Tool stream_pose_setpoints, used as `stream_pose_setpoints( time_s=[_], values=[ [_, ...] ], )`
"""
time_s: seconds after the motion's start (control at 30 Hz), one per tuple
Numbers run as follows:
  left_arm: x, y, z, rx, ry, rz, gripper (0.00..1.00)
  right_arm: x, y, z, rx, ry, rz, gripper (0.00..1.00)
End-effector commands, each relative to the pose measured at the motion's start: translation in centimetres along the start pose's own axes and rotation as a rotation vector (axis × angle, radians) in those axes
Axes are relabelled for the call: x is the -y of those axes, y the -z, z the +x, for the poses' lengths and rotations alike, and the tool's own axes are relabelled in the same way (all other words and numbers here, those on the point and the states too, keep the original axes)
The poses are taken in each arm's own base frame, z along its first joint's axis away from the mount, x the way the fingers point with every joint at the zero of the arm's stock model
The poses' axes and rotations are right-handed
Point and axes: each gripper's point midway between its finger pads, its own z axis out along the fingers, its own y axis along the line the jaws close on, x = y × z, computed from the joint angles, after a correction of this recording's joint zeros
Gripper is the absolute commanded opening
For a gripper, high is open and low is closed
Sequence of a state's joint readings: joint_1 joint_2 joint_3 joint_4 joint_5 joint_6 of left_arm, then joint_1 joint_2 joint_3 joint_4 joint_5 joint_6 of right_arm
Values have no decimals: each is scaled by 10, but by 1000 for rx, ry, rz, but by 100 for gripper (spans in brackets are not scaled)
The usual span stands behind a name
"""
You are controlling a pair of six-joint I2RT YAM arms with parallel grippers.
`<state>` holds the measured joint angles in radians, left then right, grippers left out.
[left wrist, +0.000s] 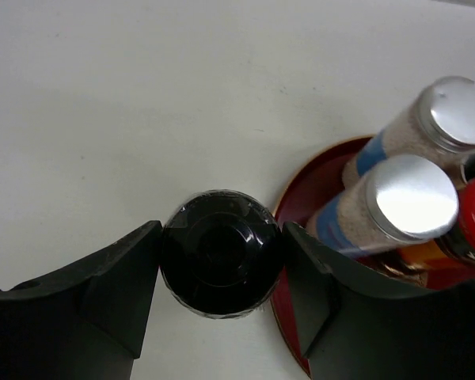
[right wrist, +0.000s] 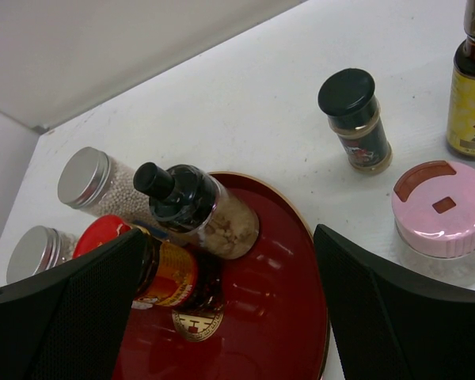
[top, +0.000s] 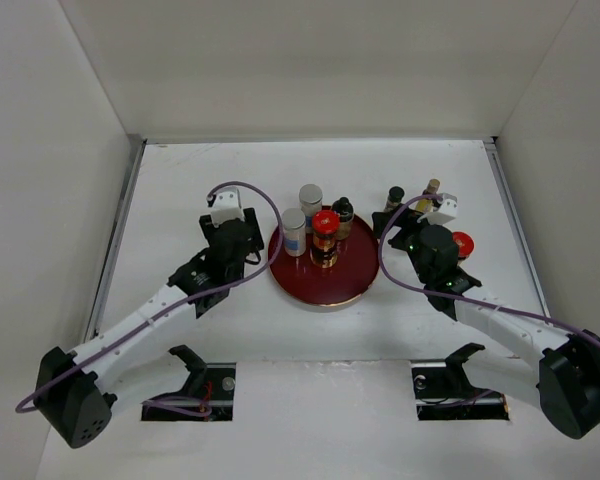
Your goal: Organize the condiment bottles
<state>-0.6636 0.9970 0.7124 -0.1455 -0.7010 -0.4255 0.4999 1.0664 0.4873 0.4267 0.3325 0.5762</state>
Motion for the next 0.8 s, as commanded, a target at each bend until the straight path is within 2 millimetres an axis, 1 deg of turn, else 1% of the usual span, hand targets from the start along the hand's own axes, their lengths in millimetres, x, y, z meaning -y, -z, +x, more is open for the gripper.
stream_pose_setpoints(
  time_s=[0.0,0.07,0.1,0.23,0.3,0.37,0.47,0.53,0.6,0.67,0.77],
  values=[
    [26,24,-15,-3,16,107,41,-19,-1,-16,39,-20,-50,90],
    [48,37,-7,-21,33,192,41,-19,-1,-17,42,-18,-51,90],
    [57,41,-2,-34,38,222,41,-20,-1,-18,45,-19,-54,90],
    [94,44,11,-74,12,312,41,-22,-1,-18,47,-19,-60,90],
    [107,44,15,-71,13,341,41,-24,1,-19,49,-17,-69,90],
    [116,39,20,-71,7,353,41,-24,2,-18,50,-16,-69,90],
    [125,29,31,-86,-11,355,41,-25,2,-20,52,-17,-73,90],
    [134,26,34,-74,-3,375,41,-26,3,-21,54,-16,-78,90],
    [139,20,39,-73,-12,380,41,-26,2,-20,52,-13,-76,90],
    [134,13,46,-78,-43,351,41,-25,1,-17,45,-13,-71,90],
    [128,10,52,-69,-34,341,41,-26,1,-19,51,-10,-72,90]
  ],
)
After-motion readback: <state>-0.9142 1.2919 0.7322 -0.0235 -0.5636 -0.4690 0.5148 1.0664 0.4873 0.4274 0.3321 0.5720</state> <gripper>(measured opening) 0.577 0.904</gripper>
